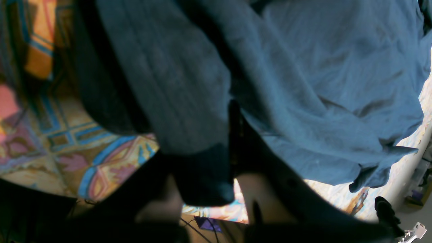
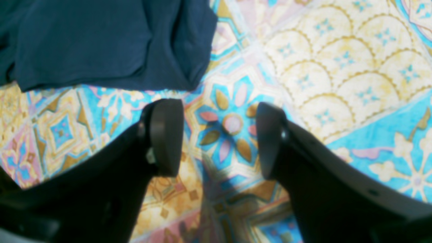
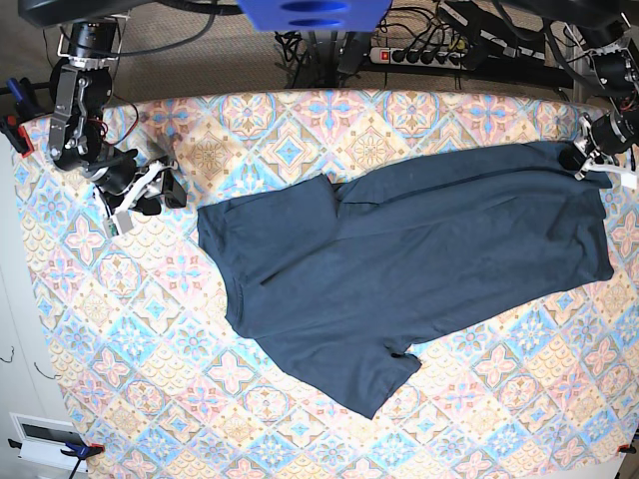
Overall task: Layout the t-shirt on the table in an organized manner, then fold the t-shirt properly
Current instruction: 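Pull the shoulders apart with both grippers to straighten the shirt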
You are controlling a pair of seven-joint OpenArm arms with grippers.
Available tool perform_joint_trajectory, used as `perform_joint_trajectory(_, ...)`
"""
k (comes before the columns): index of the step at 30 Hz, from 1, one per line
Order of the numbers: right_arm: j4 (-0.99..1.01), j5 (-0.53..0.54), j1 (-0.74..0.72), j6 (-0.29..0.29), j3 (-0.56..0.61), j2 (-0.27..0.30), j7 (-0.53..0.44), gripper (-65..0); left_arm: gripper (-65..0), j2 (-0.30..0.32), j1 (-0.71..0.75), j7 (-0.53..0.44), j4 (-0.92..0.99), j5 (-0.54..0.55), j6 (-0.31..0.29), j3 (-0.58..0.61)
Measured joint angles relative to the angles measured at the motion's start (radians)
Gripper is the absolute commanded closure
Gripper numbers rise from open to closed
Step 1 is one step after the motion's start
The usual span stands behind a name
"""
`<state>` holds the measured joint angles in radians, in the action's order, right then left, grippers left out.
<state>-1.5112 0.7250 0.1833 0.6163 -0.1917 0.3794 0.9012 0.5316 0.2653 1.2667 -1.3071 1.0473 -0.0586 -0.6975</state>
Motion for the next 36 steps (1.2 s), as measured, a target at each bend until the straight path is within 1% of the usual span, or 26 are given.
perform_joint_trajectory(3, 0.040, 0.032, -0.001, -0.003, 0.000, -0.020, -0.005, -33.4, 0.0, 0.000, 0.004, 0.000, 0.000, 0.000, 0.000, 0.000)
perform_joint_trajectory(6, 0.074, 0.093, 0.002, 0.000, 0.005, -0.027, 0.005, -33.4, 0.0, 0.000, 0.004, 0.000, 0.000, 0.000, 0.000, 0.000)
perform_joint_trajectory(11, 0.124, 0.116, -0.068, -0.008, 0.005, -0.042, -0.004, -33.4, 0.0, 0.000, 0.021, -0.002, -0.001, 0.000, -0.001, 0.002)
perform_joint_trajectory(12, 0.128, 0.119, -0.073, -0.008, 0.003, -0.050, -0.014, -33.4, 0.0, -0.001, 0.021, 0.001, -0.001, 0.000, 0.000, 0.002)
perform_joint_trajectory(14, 0.136, 0.122, -0.071, -0.006, 0.004, -0.067, -0.013, -33.4, 0.0, 0.000, 0.020, 0.000, -0.001, 0.000, 0.000, 0.002)
perform_joint_trajectory(15, 0.141, 0.117, -0.067, -0.007, 0.008, -0.076, 0.006, -33.4, 0.0, 0.000, 0.019, 0.000, -0.001, 0.000, -0.001, 0.002)
perform_joint_trajectory(16, 0.145, 0.111, -0.067, -0.004, 0.018, -0.080, -0.003, -33.4, 0.0, 0.000, 0.020, 0.000, -0.001, 0.000, -0.001, 0.002)
perform_joint_trajectory(19, 0.146, 0.102, -0.113, -0.008, 0.071, -0.086, 0.011, -33.3, 0.0, 0.000, 0.027, 0.001, -0.001, 0.001, -0.002, 0.002)
perform_joint_trajectory(22, 0.149, 0.124, -0.179, -0.002, 0.113, -0.097, -0.018, -33.0, 0.0, -0.001, 0.028, 0.000, -0.001, 0.001, -0.001, 0.002)
perform_joint_trajectory(24, 0.179, 0.132, -0.189, 0.001, 0.122, -0.100, -0.025, -32.9, 0.0, 0.000, 0.028, 0.000, -0.001, 0.000, -0.002, 0.002)
perform_joint_trajectory(25, 0.197, 0.120, -0.186, 0.000, 0.122, -0.104, -0.017, -32.9, 0.0, 0.000, 0.028, 0.000, -0.001, 0.001, -0.002, 0.002)
perform_joint_trajectory(26, 0.214, 0.111, -0.175, -0.011, 0.122, -0.106, -0.013, -32.8, 0.0, 0.000, 0.028, 0.000, -0.001, 0.000, -0.002, 0.002)
perform_joint_trajectory(27, 0.231, 0.122, -0.161, 0.001, 0.119, -0.111, -0.037, -31.9, 0.0, 0.000, 0.029, 0.000, -0.001, 0.000, -0.002, 0.002)
perform_joint_trajectory(29, 0.234, 0.120, -0.163, 0.000, 0.119, -0.113, -0.016, -28.1, 0.0, 0.000, 0.028, 0.000, -0.001, 0.001, -0.002, 0.002)
perform_joint_trajectory(33, 0.236, 0.114, -0.176, -0.003, 0.125, -0.116, -0.008, -15.4, 0.0, 0.000, 0.025, 0.000, -0.001, 0.000, -0.002, 0.002)
perform_joint_trajectory(36, 0.249, 0.112, -0.167, -0.003, 0.125, -0.115, -0.006, -8.1, 0.0, 0.000, 0.023, -0.003, -0.001, 0.000, -0.002, 0.002)
